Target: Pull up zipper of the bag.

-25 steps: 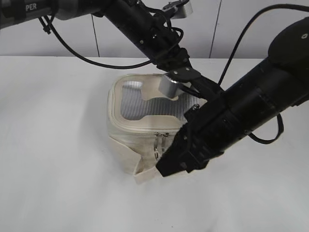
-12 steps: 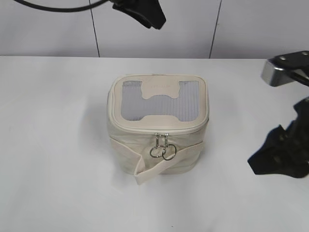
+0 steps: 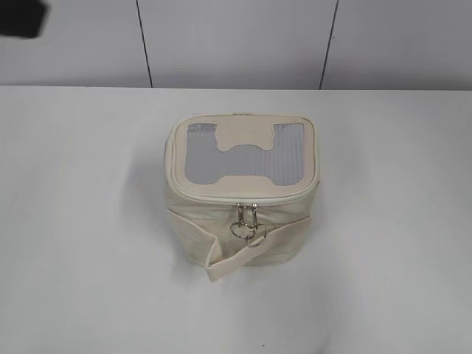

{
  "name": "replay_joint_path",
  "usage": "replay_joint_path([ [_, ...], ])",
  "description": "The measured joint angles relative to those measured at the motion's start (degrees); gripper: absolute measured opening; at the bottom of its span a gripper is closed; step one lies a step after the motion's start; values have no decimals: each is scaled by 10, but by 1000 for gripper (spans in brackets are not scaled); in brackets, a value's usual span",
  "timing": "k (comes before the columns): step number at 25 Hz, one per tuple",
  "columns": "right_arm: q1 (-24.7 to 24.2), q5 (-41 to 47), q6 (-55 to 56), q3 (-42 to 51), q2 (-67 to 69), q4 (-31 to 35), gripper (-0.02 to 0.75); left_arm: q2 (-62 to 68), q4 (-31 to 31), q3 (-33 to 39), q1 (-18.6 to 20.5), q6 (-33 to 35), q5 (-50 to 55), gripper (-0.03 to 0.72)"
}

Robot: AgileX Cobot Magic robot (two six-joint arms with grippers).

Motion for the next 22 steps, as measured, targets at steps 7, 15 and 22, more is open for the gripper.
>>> replay_joint_path([
  [7, 0, 24, 13, 51, -185, -33, 515, -394, 99, 236, 1, -94, 24, 211],
  [15, 0, 7, 15, 92, -317, -43, 475, -599, 99, 369, 18, -68, 78, 211],
  [22, 0, -1, 16, 94, -392, -51, 463, -615, 72, 376, 20, -1, 72, 211],
])
